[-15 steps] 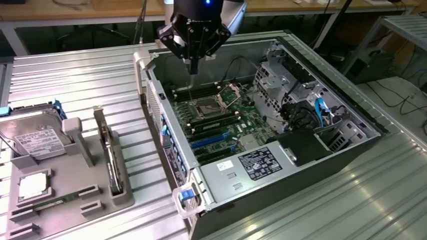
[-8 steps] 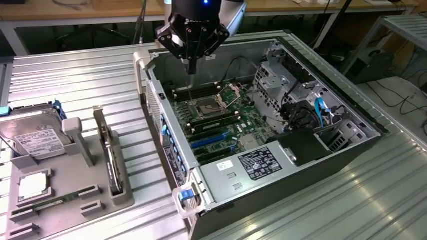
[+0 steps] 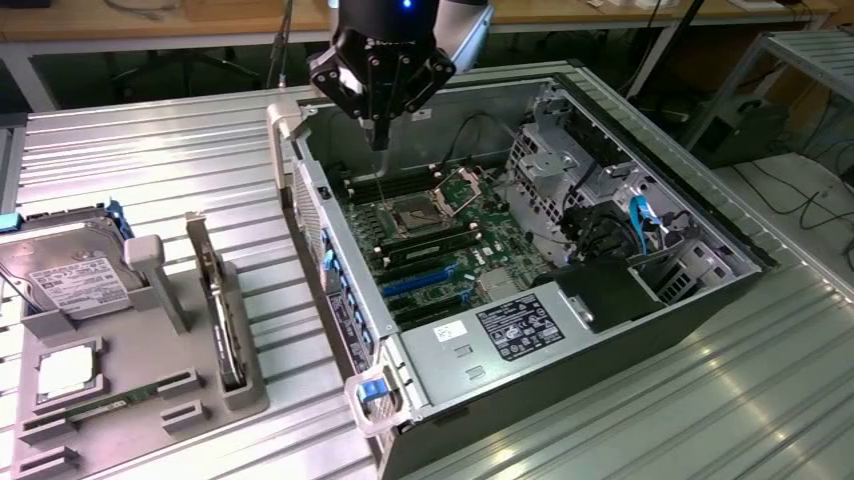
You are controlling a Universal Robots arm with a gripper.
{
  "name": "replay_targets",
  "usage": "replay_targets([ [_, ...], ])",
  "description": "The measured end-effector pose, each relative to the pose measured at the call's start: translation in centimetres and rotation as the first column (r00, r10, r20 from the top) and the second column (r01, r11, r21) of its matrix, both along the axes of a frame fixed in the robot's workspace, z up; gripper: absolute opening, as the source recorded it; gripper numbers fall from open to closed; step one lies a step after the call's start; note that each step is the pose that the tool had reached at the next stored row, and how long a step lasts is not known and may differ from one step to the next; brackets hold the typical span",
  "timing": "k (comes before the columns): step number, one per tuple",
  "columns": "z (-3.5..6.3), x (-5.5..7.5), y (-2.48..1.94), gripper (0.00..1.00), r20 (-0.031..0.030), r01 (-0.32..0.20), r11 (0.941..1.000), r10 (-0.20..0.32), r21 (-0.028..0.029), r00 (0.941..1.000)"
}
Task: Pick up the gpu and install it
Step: 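Reach for the gpu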
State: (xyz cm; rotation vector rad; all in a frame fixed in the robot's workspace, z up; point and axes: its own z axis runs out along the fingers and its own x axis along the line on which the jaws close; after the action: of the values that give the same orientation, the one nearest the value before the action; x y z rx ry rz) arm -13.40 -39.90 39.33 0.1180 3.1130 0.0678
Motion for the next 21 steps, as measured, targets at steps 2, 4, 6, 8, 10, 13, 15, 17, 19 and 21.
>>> replay_targets([
  [2, 0.00, -0.12, 0.00, 0.11, 0.0000, 0.000, 1.0000, 0.000, -0.0001, 1.0000],
  [4, 0.00, -0.24, -0.01, 0.11, -0.0001, 0.000, 1.0000, 0.000, -0.0001, 1.0000],
  [6, -0.01, -0.38, -0.01, 0.11, 0.0000, 0.000, 1.0000, 0.000, 0.0000, 1.0000],
  [8, -0.01, -0.49, -0.01, 0.11, 0.0000, 0.000, 1.0000, 0.000, -0.0001, 1.0000],
  [10, -0.01, -0.57, -0.03, 0.11, -0.0001, 0.000, 1.0000, 0.000, -0.0001, 1.0000],
  [13, -0.01, -0.69, -0.05, 0.11, 0.0000, 0.000, 1.0000, 0.000, 0.0000, 1.0000],
  [15, -0.01, -0.77, -0.10, 0.11, 0.0000, 0.000, 1.0000, 0.000, -0.0001, 1.0000],
  [17, -0.01, -0.83, -0.13, 0.11, 0.0000, 0.000, 1.0000, 0.000, 0.0000, 1.0000],
  [19, -0.01, -0.85, -0.19, 0.11, 0.0000, 0.000, 1.0000, 0.000, 0.0000, 1.0000],
  [21, -0.01, -0.87, -0.27, 0.11, -0.0001, -0.001, 1.0000, 0.001, -0.0001, 1.0000],
])
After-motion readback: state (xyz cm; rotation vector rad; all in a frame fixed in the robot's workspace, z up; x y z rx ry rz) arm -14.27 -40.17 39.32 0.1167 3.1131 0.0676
